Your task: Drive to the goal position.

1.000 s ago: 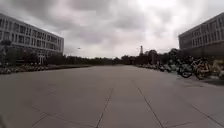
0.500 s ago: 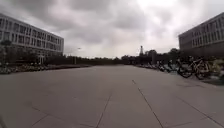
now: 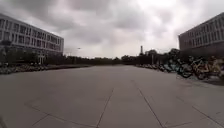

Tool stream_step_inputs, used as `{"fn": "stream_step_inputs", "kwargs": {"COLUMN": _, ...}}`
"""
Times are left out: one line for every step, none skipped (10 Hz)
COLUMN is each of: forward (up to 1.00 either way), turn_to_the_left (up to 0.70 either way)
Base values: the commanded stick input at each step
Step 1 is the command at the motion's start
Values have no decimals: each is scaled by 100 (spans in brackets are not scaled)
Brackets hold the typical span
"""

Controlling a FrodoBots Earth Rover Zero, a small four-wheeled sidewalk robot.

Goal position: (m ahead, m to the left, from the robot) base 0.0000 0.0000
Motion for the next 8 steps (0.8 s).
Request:
{"fn": "stream_step_inputs", "kwargs": {"forward": 5, "turn_to_the_left": 0}}
{"fn": "stream_step_inputs", "kwargs": {"forward": 5, "turn_to_the_left": 0}}
{"fn": "stream_step_inputs", "kwargs": {"forward": 5, "turn_to_the_left": 0}}
{"fn": "stream_step_inputs", "kwargs": {"forward": 5, "turn_to_the_left": 0}}
{"fn": "stream_step_inputs", "kwargs": {"forward": 5, "turn_to_the_left": 0}}
{"fn": "stream_step_inputs", "kwargs": {"forward": 5, "turn_to_the_left": 0}}
{"fn": "stream_step_inputs", "kwargs": {"forward": 5, "turn_to_the_left": 0}}
{"fn": "stream_step_inputs", "kwargs": {"forward": 5, "turn_to_the_left": 0}}
